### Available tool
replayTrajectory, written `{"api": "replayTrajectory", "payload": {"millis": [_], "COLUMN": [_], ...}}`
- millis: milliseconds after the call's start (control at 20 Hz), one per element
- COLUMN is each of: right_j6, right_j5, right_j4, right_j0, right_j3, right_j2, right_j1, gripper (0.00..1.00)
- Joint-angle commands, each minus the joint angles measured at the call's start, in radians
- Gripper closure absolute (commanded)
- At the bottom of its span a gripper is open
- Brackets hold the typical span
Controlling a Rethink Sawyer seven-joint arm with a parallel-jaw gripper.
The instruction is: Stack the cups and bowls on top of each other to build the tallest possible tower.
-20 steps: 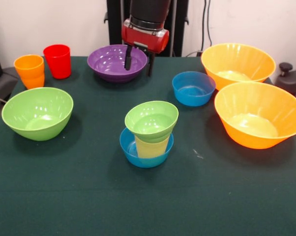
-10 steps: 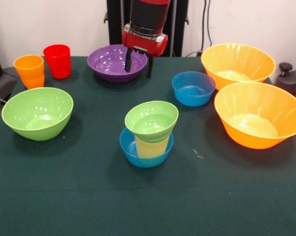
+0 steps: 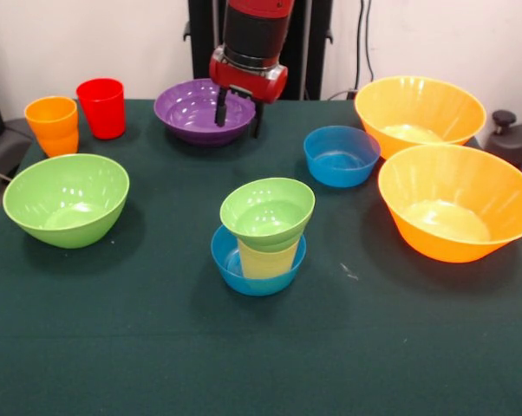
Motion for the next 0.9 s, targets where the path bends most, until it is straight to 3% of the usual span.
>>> {"api": "replayTrajectory", "payload": {"millis": [50, 900], "right_j6": [0.123, 0.123], "right_j5": [-0.015, -0.008], "right_j4": [-0.004, 0.003], "right_j0": [-0.006, 0.012], "right_j3": [0.034, 0.052], "right_j2": [0.038, 0.043], "right_j1": [0.026, 0.012], "gripper": [0.00, 0.00]}}
